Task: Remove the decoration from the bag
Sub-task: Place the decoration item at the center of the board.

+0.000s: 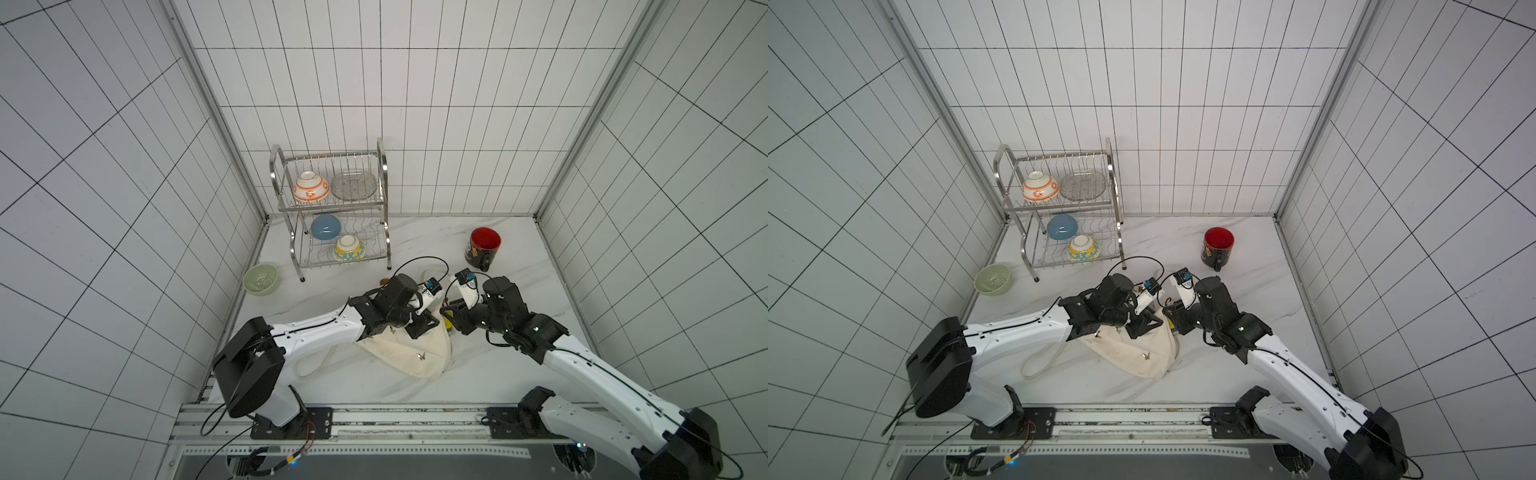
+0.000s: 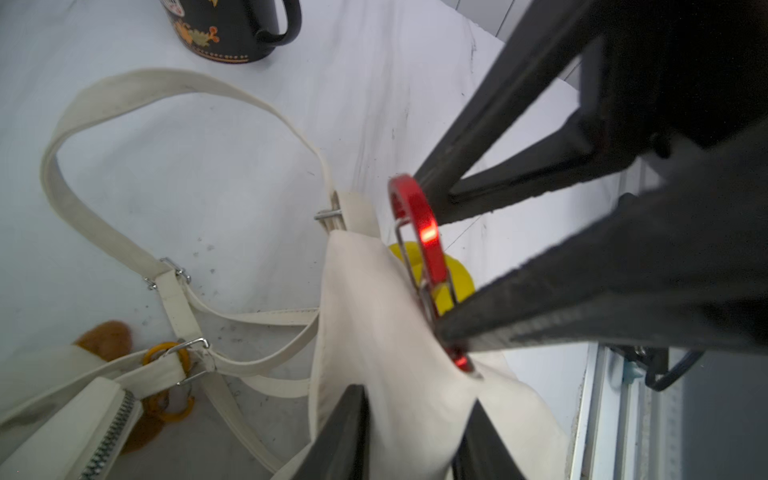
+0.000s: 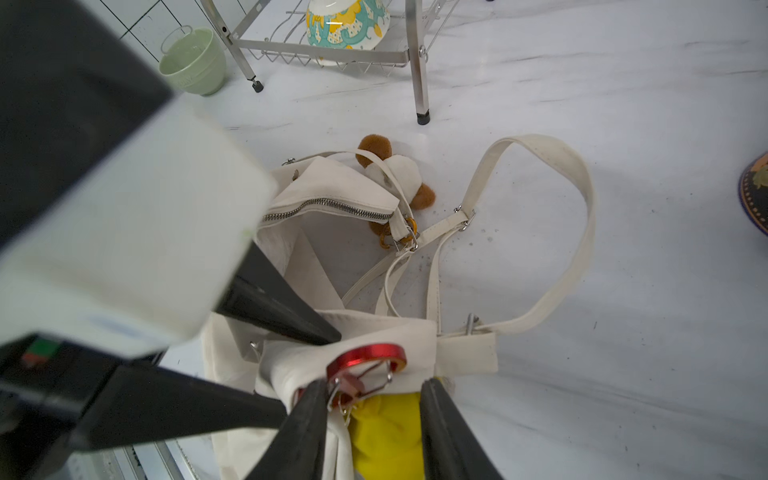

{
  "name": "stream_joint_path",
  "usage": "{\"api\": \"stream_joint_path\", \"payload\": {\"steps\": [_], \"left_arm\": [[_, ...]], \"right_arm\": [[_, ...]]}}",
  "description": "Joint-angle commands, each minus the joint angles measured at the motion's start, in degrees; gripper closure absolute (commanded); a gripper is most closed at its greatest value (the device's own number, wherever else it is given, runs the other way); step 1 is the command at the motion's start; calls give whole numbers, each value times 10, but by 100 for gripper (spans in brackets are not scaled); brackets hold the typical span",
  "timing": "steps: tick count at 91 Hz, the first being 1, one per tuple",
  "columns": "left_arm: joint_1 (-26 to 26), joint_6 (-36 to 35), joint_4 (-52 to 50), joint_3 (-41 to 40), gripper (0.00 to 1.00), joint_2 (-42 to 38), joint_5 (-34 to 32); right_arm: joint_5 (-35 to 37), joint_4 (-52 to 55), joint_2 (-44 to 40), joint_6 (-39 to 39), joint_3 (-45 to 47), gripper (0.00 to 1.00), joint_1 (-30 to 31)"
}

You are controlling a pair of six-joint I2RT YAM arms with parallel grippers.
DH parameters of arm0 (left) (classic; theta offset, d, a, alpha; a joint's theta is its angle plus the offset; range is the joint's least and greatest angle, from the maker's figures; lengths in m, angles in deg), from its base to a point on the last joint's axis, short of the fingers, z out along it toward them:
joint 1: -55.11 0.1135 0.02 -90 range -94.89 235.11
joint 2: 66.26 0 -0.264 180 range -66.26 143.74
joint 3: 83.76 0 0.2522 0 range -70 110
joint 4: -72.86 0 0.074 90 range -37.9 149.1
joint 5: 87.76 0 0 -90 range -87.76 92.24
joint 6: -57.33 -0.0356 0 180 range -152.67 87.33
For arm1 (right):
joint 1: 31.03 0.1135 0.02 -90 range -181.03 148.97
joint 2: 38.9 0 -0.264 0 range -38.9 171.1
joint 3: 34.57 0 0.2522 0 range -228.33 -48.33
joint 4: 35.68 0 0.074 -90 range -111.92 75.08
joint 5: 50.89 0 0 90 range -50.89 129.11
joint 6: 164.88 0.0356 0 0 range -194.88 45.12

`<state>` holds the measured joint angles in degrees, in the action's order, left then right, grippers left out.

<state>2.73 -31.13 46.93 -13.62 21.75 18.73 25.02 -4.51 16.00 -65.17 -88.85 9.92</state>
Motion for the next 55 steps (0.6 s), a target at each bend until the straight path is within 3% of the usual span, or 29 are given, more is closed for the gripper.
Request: {"api": "stream_joint_path", "payload": {"steps": [1,14,30,55], "left_arm": [[-8,1,19,19,75,10,-13],[-9,5,17,18,83,16,-11],[-9,5,17,19,100,25,-5],[-4,18,15,21,100,14,-12]], "right_arm": [[-8,-49,-10,33,-6,58,5],[-5,-68,-26,51,-1,55,-6],[-9,-79,-55,66,10,51,-28],[11,-34,-64,43,10,49,-56]]}}
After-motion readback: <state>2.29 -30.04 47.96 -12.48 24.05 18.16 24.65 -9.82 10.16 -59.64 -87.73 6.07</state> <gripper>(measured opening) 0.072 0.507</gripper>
